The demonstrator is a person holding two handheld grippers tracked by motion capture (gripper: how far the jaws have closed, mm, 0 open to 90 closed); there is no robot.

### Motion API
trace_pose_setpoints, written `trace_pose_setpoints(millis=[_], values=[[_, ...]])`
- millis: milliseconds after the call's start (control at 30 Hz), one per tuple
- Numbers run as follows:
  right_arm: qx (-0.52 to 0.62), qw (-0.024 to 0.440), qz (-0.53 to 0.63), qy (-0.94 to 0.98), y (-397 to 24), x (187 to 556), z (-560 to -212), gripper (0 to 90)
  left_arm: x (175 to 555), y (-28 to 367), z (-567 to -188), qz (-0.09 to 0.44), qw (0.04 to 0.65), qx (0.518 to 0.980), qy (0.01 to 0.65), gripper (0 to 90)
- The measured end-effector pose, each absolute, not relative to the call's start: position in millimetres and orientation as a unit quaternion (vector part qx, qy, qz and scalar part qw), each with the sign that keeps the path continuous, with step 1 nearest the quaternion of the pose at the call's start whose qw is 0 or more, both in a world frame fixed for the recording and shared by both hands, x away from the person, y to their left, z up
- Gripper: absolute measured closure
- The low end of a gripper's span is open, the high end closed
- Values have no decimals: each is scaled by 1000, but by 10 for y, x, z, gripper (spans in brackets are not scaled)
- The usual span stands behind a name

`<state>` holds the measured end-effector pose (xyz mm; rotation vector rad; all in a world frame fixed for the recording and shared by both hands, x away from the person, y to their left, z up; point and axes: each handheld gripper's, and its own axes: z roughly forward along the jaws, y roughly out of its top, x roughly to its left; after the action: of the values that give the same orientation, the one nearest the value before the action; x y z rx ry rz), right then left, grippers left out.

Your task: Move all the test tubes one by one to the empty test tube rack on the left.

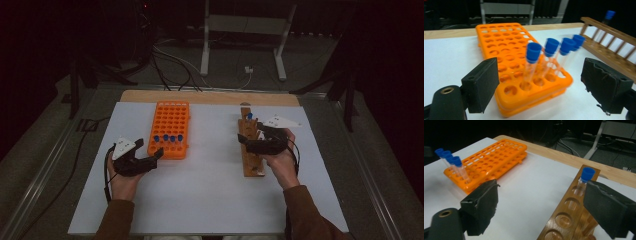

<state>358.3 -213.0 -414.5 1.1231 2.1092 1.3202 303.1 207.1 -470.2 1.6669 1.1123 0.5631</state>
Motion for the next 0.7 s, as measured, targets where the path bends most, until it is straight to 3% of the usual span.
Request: trace_pose_setpoints(millis=[67,367,700], values=[[405,206,474,754,-2133,3632,-4132,124,3004,2075,-4687,235,502,691,465,18],[418,219,465,749,-2125,3867,-4104,149,2976,2059,-4704,238,495,695,465,5],[438,228,436,752,-2153,4102,-4321,222,2972,2049,-4725,239,491,690,475,6]])
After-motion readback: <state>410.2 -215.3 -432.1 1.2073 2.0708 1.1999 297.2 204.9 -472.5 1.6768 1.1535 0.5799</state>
